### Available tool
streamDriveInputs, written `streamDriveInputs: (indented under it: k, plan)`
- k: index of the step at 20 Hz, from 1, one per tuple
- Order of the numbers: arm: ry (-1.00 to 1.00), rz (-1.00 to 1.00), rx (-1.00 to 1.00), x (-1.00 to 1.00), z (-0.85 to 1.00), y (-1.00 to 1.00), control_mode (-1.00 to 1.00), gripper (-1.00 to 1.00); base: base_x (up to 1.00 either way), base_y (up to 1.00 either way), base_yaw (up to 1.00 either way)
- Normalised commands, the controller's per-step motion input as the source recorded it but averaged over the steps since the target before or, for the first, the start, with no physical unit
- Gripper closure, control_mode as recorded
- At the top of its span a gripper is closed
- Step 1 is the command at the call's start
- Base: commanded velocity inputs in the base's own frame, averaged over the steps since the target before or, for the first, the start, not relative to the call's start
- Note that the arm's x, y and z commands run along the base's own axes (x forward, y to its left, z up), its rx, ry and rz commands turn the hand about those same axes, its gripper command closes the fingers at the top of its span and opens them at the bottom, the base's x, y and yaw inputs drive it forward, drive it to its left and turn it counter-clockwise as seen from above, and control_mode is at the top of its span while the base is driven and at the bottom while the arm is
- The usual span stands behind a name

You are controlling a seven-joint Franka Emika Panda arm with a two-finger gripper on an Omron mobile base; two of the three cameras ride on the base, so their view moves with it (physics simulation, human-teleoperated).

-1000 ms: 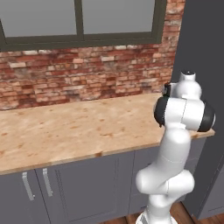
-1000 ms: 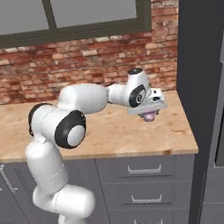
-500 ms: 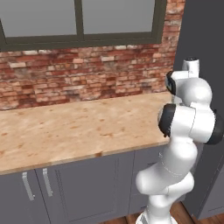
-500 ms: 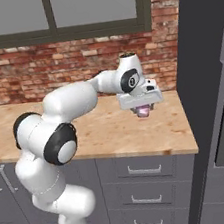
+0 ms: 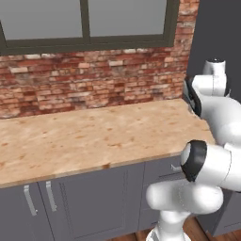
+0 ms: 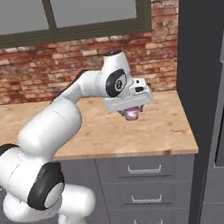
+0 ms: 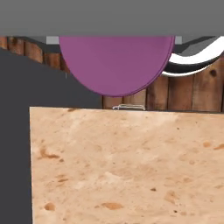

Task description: Pick the canned food and jam from the counter and place them in the cabinets closest to them.

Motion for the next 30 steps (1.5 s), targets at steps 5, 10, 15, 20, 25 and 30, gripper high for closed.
streamDriveInputs:
  k: [5,10,15,20,25,30]
  plan:
    - [-0.32,0.03,-0.03,-0.71,0.10,0.34,-1.00,1.00,0.00,0.00,0.00]
    - [-0.29,0.01,-0.03,-0.90,0.04,0.15,-1.00,1.00,0.00,0.00,0.00]
    - [-0.20,0.00,-0.01,-0.96,0.26,0.12,-1.00,1.00,0.00,0.00,0.00]
    - [-0.09,0.00,0.00,-0.80,0.37,0.13,-1.00,1.00,0.00,0.00,0.00]
    - [-0.03,0.00,0.00,-0.22,0.06,0.04,-1.00,1.00,0.00,0.00,0.00]
    - [0.00,0.00,0.00,0.00,0.00,0.00,-1.00,1.00,0.00,0.00,0.00]
